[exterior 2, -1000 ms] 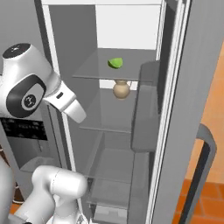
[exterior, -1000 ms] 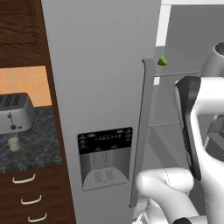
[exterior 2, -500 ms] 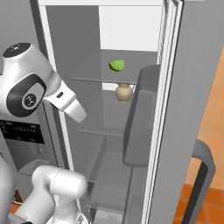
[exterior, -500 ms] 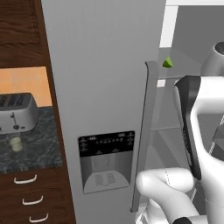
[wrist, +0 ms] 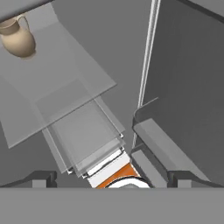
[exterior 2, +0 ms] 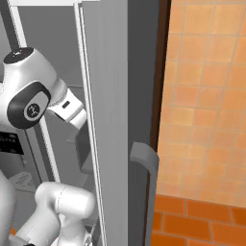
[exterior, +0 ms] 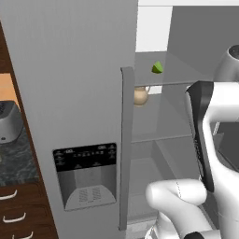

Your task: Grab a lemon wedge from the fridge and one ice cube from the ice bowl, and put them in the glass of lemonade.

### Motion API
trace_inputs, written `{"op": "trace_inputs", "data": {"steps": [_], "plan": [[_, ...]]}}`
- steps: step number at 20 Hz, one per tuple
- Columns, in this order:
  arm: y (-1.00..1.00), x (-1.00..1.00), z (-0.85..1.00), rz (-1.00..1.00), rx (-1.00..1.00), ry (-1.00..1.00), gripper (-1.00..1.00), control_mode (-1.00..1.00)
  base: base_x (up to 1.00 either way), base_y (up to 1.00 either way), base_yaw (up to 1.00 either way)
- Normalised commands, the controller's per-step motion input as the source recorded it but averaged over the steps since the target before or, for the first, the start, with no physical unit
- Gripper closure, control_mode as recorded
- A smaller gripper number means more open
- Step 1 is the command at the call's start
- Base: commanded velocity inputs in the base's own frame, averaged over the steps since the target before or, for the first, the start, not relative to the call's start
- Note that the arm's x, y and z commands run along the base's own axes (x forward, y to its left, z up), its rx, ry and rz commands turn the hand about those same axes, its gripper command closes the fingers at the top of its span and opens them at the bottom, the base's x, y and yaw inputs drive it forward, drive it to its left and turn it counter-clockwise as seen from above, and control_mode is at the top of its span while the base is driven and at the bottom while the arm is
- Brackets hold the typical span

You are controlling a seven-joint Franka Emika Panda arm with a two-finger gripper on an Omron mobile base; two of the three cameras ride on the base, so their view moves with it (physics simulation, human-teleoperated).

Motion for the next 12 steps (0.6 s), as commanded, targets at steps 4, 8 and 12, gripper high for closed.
{"op": "trace_inputs", "data": {"steps": [4,8,12], "plan": [[0.0,0.0,0.0,0.0,0.0,0.0,-1.0,1.0,0.63,-0.06,0.0],[0.0,0.0,0.0,0.0,0.0,0.0,-1.0,1.0,0.16,-0.01,0.0],[0.2,-0.13,0.15,0.02,0.0,-0.06,-1.0,-1.0,0.0,0.02,0.01]]}}
